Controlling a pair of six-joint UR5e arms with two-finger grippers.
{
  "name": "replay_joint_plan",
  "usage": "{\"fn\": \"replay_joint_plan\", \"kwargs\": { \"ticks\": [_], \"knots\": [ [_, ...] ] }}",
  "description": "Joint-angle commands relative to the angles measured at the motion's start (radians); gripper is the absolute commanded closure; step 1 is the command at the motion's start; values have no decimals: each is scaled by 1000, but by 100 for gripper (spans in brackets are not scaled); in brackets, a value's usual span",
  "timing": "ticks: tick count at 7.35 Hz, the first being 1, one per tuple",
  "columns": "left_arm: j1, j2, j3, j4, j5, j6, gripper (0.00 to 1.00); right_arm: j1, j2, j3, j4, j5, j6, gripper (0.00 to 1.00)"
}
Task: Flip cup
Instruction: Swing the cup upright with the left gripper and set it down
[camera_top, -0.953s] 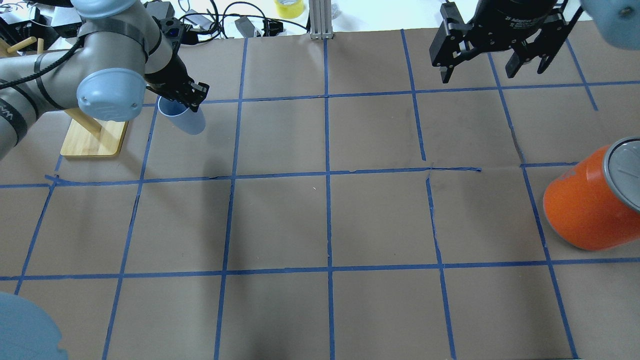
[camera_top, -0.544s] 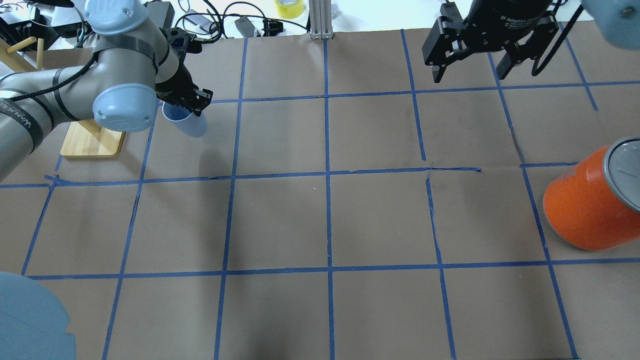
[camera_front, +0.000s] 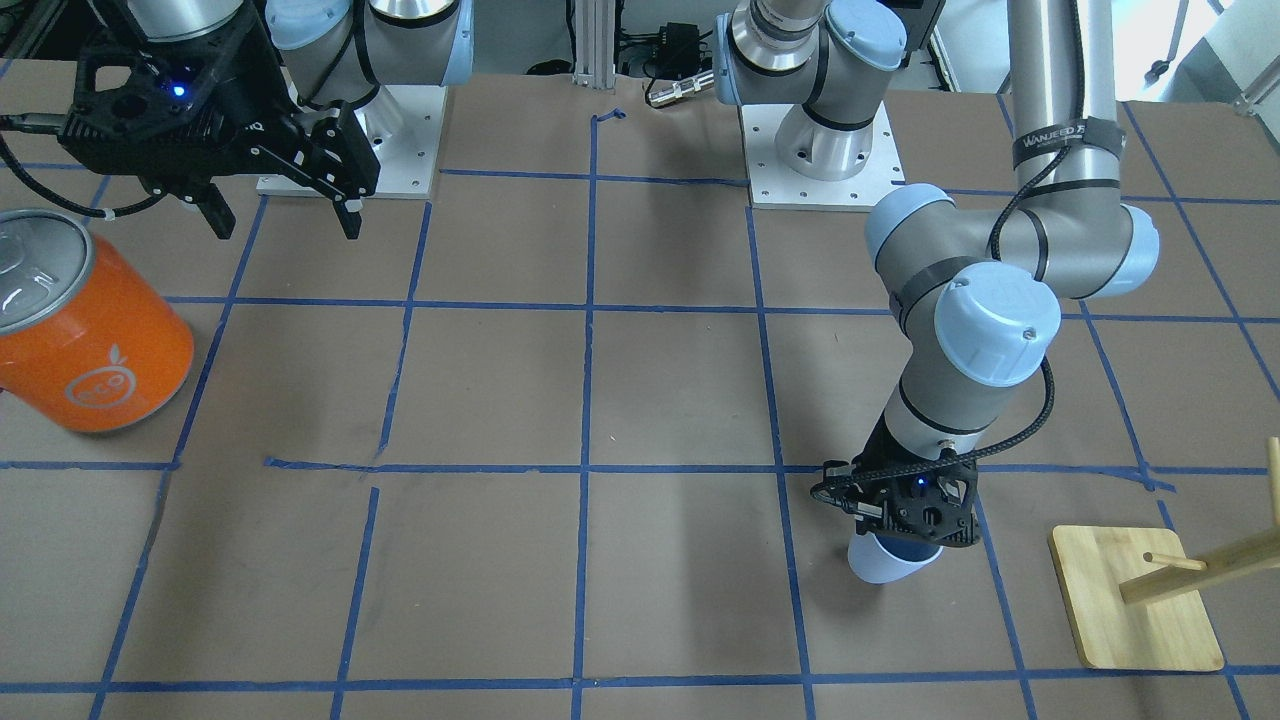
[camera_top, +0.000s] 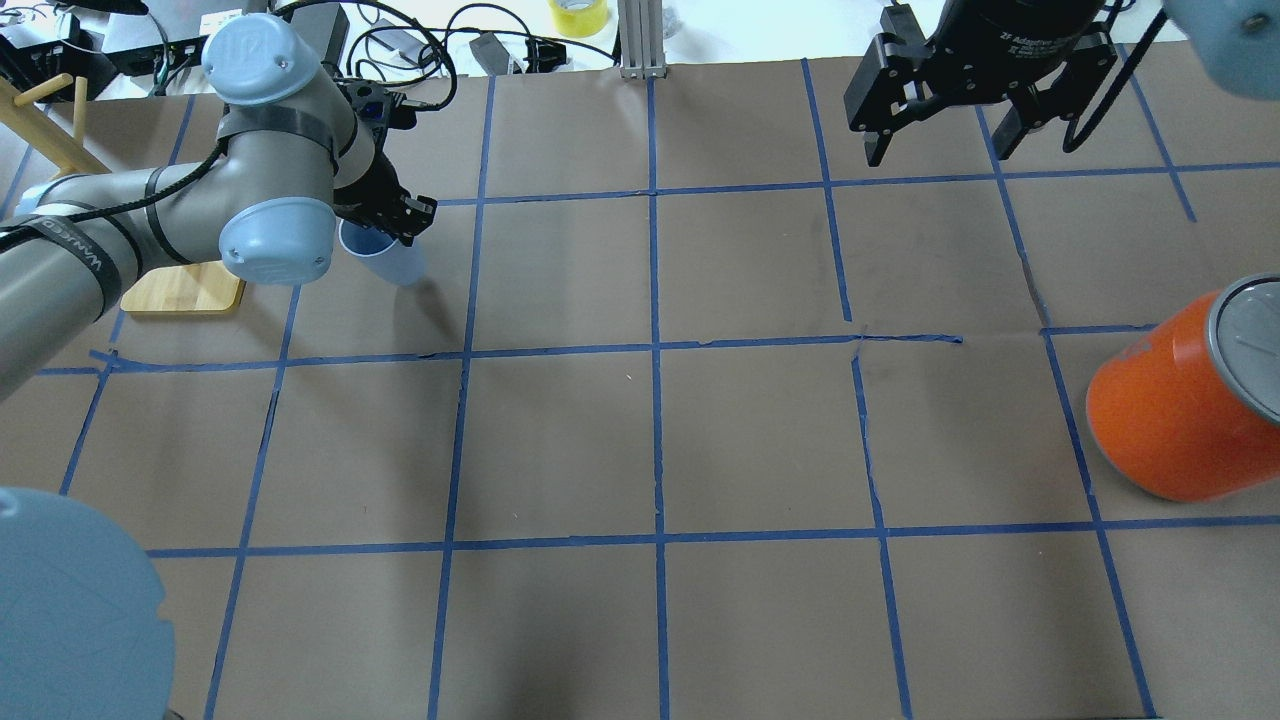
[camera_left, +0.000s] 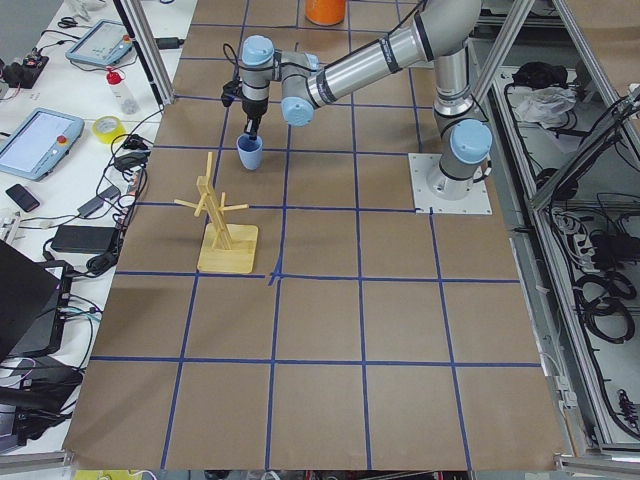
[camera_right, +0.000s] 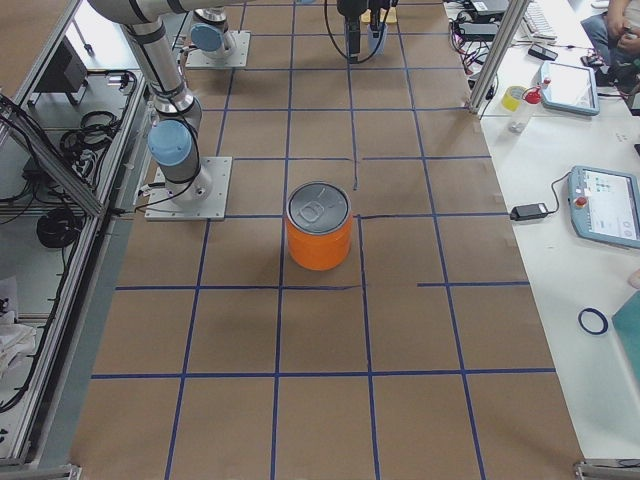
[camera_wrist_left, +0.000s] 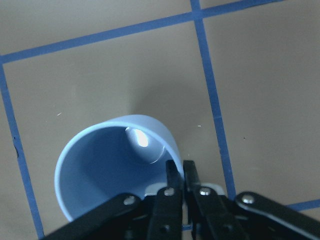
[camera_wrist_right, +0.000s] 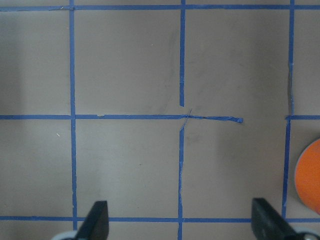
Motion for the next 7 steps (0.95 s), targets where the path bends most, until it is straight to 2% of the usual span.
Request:
{"fn": "replay_joint_plan", "kwargs": {
  "ticks": [1,2,3,4,5,6,7],
  "knots": [
    [0,-20,-2,15,0,2,100,0,0,0,0,1,1,0],
    [0,-23,0,15,0,4,100,0,0,1,0,-1,1,0],
    [0,-30,0,15,-11,5,88,0,0,2,0,-1,1,0],
    [0,-29,0,16,-12,2,55,0,0,2,0,-1,0,0],
    [0,-18,9,17,-2,4,26,0,0,2,0,-4,0,0],
    [-3,3,20,15,-1,4,21,0,0,2,0,-5,0,0],
    [-14,29,47,1,3,1,12,0,0,2,-2,-2,0,0]
  ]
}}
